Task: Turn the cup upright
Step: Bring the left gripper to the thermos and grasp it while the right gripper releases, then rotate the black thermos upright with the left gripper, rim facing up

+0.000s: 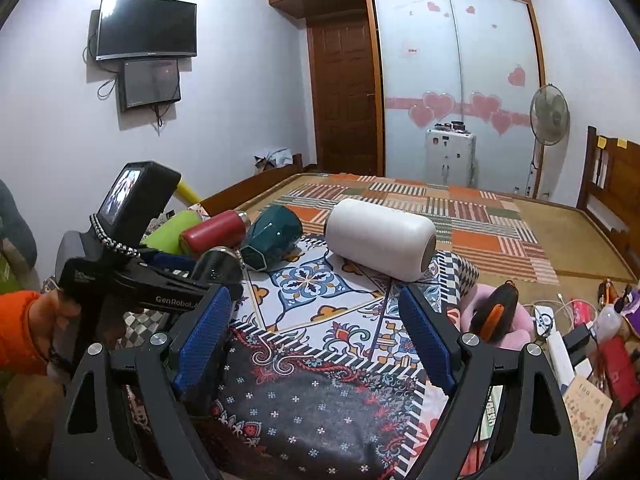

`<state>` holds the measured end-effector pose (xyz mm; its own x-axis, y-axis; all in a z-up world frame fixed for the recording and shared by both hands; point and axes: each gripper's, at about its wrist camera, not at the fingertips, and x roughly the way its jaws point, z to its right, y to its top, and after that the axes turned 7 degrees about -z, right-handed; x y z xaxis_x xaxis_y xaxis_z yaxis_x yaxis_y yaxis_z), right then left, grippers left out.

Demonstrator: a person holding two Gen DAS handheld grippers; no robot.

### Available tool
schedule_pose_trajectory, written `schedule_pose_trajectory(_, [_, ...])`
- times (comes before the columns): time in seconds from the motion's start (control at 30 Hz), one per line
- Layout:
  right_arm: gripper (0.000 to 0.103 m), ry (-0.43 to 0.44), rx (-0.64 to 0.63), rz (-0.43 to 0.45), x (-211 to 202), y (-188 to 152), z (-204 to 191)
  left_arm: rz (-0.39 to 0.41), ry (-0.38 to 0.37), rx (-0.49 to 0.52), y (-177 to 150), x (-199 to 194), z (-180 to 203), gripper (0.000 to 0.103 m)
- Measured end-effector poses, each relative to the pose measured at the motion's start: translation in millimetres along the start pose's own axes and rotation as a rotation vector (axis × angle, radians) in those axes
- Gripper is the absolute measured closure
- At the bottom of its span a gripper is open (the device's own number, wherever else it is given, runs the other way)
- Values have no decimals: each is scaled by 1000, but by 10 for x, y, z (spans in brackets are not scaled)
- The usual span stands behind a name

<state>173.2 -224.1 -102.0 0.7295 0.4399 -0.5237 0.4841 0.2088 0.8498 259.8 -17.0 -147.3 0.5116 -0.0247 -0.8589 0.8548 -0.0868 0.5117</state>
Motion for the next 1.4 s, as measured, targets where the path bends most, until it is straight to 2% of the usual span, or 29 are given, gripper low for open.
schedule_pose_trajectory(0.2, [19,15,33,-4,-3,0,69,5,42,144,75,43,235,21])
schedule_pose_trajectory(0.33, [19,24,29,-10,-20,8,56,-60,46,124,109,30,198,18])
schedule_pose_trajectory(0.4, [19,23,21,-6,-46,6,38,-75,55,101,69,32,174,6])
schedule_pose_trajectory(0.57, [19,30,13,2,-68,19,12,-111,23,79,-36,59,161,6])
schedule_pose_trajectory(0.63, [19,35,13,3,-67,16,3,-134,6,64,-40,119,157,8])
schedule_pose_trajectory(0.67, [19,33,15,3,-65,14,0,-135,17,53,-35,148,139,14])
schedule_pose_trajectory(0.73, [19,34,17,1,-57,17,5,-133,-10,47,-14,156,106,17])
schedule_pose_trajectory(0.87, [19,32,17,-1,-55,24,9,-140,-76,28,29,118,30,31])
schedule_pose_trajectory(0.93, [19,30,15,-4,-51,32,6,-139,-96,38,36,81,23,33])
schedule_pose_trajectory(1.17, [19,30,16,-1,-60,53,-27,-48,-93,112,-19,-300,101,36])
schedule_pose_trajectory(1.4, [19,32,6,25,-119,120,-97,92,-113,100,-63,-867,7,37])
